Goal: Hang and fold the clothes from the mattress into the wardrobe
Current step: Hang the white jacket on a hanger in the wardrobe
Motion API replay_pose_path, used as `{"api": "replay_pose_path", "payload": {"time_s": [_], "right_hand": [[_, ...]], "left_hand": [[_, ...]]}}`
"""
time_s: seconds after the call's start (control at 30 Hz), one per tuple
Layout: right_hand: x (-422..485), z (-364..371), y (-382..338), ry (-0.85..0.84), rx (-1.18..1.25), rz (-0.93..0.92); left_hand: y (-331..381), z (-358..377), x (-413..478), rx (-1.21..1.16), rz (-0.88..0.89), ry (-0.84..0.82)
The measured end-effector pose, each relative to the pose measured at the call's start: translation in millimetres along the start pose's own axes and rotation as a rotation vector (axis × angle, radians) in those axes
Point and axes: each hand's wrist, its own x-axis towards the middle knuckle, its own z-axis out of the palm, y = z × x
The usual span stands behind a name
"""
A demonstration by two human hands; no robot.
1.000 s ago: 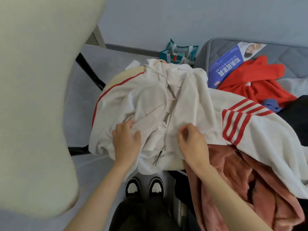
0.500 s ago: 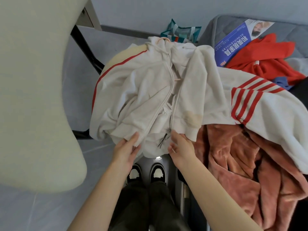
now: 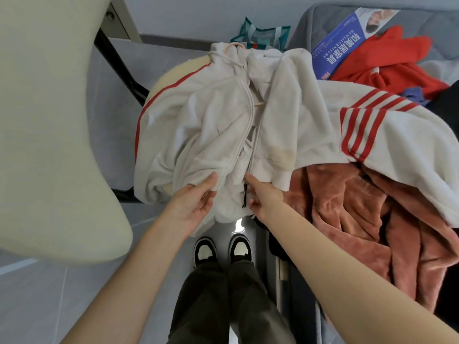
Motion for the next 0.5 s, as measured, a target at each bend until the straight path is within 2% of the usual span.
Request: {"api": "replay_pose_path", "payload": {"time_s": [0.13,0.27,0.5], "right_hand": [[1,0,3,-0.036,0.013,0.002],[-5,-18,4,-0.258,0.12,0.03],[-33,-57,8,-0.6,0.111,0.047]], "left_hand": [[0,2,1,-0.035,0.016,0.022],[-6,3,1,-0.048,0.052,0.001],[-23,20,-12,-0.07,0.058,-0.185]]}}
